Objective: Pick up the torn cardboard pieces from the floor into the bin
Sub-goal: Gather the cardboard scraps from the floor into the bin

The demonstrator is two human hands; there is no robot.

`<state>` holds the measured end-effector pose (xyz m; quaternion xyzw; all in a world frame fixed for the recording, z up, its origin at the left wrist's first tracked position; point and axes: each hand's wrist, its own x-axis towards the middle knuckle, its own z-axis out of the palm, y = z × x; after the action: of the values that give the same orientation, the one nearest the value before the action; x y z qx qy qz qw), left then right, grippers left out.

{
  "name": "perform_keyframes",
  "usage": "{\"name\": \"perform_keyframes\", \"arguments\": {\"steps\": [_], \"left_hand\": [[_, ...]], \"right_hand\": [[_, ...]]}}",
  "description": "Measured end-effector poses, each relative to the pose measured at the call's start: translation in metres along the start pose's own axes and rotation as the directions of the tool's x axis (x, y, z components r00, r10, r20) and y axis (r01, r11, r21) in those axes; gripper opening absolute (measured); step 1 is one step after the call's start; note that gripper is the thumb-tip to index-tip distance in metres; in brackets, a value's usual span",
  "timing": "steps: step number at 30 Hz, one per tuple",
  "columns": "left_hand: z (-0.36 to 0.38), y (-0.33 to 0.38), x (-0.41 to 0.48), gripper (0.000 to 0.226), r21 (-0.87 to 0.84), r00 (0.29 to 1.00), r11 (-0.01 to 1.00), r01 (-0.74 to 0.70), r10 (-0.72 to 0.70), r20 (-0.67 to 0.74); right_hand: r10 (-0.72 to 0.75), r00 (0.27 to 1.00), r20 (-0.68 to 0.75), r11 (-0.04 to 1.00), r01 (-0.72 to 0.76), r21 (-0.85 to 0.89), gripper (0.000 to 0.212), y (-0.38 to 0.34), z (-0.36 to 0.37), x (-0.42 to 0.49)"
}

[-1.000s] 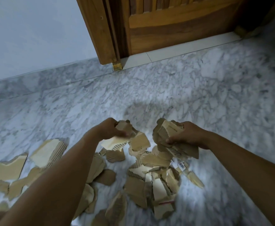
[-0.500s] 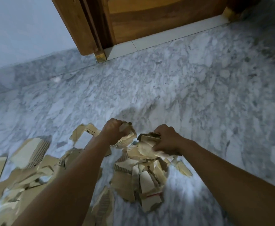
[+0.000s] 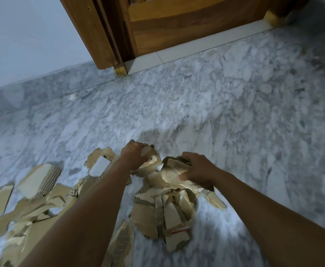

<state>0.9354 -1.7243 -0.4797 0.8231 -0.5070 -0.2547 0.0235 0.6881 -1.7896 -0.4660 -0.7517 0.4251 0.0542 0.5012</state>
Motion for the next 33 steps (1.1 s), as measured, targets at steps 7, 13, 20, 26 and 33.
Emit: {"name": "perform_keyframes", "arguments": {"steps": [7, 13, 20, 26, 33], "left_hand": [[-0.011, -0.017, -0.011, 0.047, -0.115, 1.0, 0.993, 0.017, -0.016, 0.009], [-0.054, -0.011, -0.019, 0.048, -0.305, 0.994, 0.951, 0.051, -0.078, -0.078], [-0.078, 0.039, -0.03, 0.067, -0.633, 0.995, 0.771, -0.07, 0.005, -0.104], [-0.074, 0.119, -0.038, 0.058, -0.741, 0.951, 0.654, -0.151, 0.301, 0.072], [-0.063, 0.231, -0.054, 0.046, -0.794, 0.824, 0.603, 0.074, 0.412, 0.389]], "right_hand": [[0.068, 0.993, -0.097, 0.981, -0.049, 0.189, 0.056, 0.012, -0.037, -0.026], [0.091, 0.99, -0.109, 0.963, -0.06, 0.261, 0.026, 0.001, -0.053, -0.041], [0.193, 0.973, -0.125, 0.751, -0.064, 0.658, 0.048, -0.027, -0.066, -0.054], [0.244, 0.942, -0.232, 0.549, 0.063, 0.834, 0.049, -0.047, -0.071, -0.068], [0.465, 0.762, -0.45, 0.376, 0.29, 0.88, 0.027, -0.02, -0.086, -0.14]]}}
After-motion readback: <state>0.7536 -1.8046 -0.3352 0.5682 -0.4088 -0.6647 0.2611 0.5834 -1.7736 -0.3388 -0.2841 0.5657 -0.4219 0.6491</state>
